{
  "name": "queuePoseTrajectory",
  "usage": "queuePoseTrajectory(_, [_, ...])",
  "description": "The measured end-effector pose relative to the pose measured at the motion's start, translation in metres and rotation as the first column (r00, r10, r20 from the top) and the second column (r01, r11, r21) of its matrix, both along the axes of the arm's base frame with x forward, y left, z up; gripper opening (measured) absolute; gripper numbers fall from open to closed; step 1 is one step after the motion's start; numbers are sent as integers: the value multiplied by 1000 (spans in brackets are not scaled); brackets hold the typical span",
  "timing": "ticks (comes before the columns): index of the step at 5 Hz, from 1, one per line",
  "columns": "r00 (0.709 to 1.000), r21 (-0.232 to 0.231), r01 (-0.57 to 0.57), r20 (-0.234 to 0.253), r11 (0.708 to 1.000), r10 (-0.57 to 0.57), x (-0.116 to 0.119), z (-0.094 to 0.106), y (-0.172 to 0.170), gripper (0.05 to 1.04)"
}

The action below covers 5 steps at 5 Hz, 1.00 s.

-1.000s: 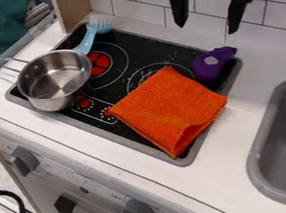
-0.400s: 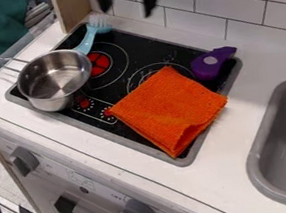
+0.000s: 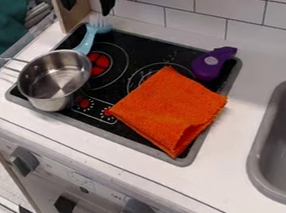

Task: Move the blue brush to the upper middle part of the stove

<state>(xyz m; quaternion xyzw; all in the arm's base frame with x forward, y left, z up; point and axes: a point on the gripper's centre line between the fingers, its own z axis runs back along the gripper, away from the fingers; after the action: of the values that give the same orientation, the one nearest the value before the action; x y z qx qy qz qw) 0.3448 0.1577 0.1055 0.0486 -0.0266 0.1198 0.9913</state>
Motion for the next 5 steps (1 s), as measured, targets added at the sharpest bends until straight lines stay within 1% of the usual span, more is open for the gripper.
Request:
queuePoseTrajectory(1, [1000,-2,-15,-6,1000,15,7,-11,10,1001])
queuePoseTrajectory(2, [999,-29,-36,-17,999,36,13,-27,18,1001])
queuePoseTrajectory(3, [998,-49,-48,-41,998,46,20,-47,20,1002])
queuePoseTrajectory(4, [996,-78,-73,-59,994,69,21,-59,20,1001])
queuePoseTrajectory(5, [996,-83,-77,-57,994,73,24,-61,22,945])
